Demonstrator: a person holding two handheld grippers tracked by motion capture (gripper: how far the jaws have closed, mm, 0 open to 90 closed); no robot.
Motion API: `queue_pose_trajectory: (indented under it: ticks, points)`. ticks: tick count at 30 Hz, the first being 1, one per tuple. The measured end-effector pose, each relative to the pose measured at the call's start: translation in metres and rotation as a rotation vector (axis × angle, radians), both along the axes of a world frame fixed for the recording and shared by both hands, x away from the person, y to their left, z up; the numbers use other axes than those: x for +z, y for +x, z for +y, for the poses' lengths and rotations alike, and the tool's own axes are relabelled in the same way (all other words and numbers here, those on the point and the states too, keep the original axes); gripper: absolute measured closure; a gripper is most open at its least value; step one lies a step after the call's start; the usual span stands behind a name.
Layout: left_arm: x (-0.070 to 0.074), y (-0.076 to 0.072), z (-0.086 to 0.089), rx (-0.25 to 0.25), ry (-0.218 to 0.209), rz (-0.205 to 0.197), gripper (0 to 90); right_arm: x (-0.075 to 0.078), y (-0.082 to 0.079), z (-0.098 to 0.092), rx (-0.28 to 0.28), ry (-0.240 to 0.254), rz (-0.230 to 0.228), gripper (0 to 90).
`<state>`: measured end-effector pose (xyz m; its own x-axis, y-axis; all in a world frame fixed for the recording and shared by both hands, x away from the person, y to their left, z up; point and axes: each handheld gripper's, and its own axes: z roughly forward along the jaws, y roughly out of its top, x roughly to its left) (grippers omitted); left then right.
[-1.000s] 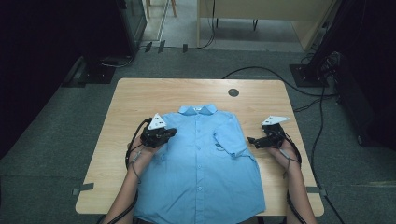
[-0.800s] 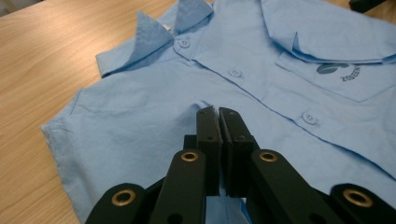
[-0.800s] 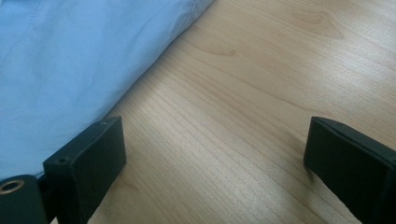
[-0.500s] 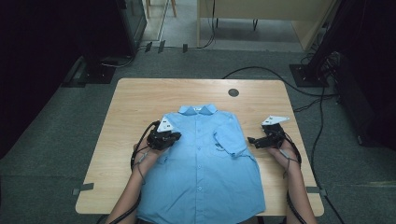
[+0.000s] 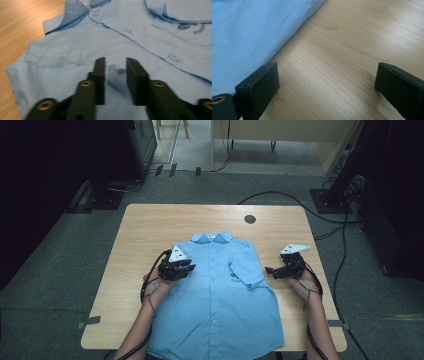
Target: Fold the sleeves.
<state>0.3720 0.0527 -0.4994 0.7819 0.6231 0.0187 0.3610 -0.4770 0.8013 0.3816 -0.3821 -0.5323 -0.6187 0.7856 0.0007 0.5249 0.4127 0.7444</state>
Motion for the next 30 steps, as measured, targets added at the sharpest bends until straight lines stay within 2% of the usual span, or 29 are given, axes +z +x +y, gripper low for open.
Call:
queue_pose_trajectory:
  ticks: [1, 2, 4, 5, 9, 10, 11, 13, 14, 15, 17, 18, 19, 22, 24, 26, 27, 30]
  points:
    - [0.002, 0.001, 0.001, -0.007, -0.025, 0.01, 53.7, 0.0, 0.0, 0.0, -0.002, 0.0, 0.0, 5.3]
    - [0.002, 0.001, 0.001, -0.007, -0.025, 0.01, 48.7, 0.0, 0.0, 0.0, -0.002, 0.0, 0.0, 5.3]
    - [0.002, 0.003, 0.006, -0.024, -0.037, 0.024, 45.6, 0.0, -0.001, 0.0, -0.006, 0.001, 0.003, 5.3]
    - [0.002, 0.003, 0.006, -0.024, -0.037, 0.024, 36.4, 0.0, -0.001, 0.0, -0.006, 0.001, 0.003, 5.3]
    - [0.002, 0.004, 0.006, -0.026, -0.035, 0.027, 36.4, 0.0, -0.002, 0.0, -0.006, 0.0, 0.003, 5.3]
    - [0.001, 0.004, 0.007, -0.024, -0.017, 0.039, 34.0, 0.0, -0.002, 0.0, -0.006, 0.0, 0.003, 5.3]
    - [0.001, 0.004, 0.007, -0.024, -0.017, 0.039, 26.2, 0.0, -0.002, 0.0, -0.006, 0.0, 0.003, 5.3]
    - [0.001, 0.004, 0.007, -0.024, -0.017, 0.039, 26.2, 0.0, -0.003, 0.0, -0.006, 0.0, 0.004, 5.1]
    - [0.0, 0.006, 0.009, -0.017, -0.026, 0.06, 26.2, 0.0, -0.003, 0.0, -0.006, 0.0, 0.004, 5.1]
    - [0.0, 0.006, 0.009, -0.017, -0.026, 0.06, 21.2, 0.0, -0.003, 0.0, -0.006, 0.0, 0.004, 5.1]
    - [0.0, 0.006, 0.009, -0.017, -0.026, 0.06, 21.2, 0.0, -0.004, 0.001, -0.012, -0.001, 0.005, 4.3]
    - [-0.001, 0.007, 0.01, -0.018, -0.013, 0.062, 21.2, 0.0, -0.004, 0.001, -0.01, -0.001, 0.005, 4.2]
    - [-0.003, 0.009, 0.016, -0.025, -0.016, 0.081, 21.2, 0.0, -0.004, 0.001, -0.011, -0.002, 0.004, 4.1]
    - [-0.003, 0.009, 0.016, -0.025, -0.016, 0.081, 23.0, 0.0, -0.004, 0.001, -0.013, 0.0, 0.004, 4.8]
    - [-0.004, 0.009, 0.017, -0.053, -0.015, 0.083, 23.0, 0.0, -0.004, 0.001, -0.015, 0.002, 0.004, 4.9]
    - [-0.004, 0.008, 0.016, -0.064, -0.005, 0.08, 23.0, 0.0, -0.004, 0.0, -0.018, 0.001, 0.003, 5.3]
    - [-0.004, 0.006, 0.016, -0.061, 0.014, 0.059, 22.9, 0.0, -0.003, 0.0, -0.02, 0.001, 0.001, 5.4]
    - [-0.003, 0.005, 0.016, -0.048, 0.024, 0.063, 22.9, 0.0, -0.003, 0.0, -0.022, 0.0, 0.001, 5.4]
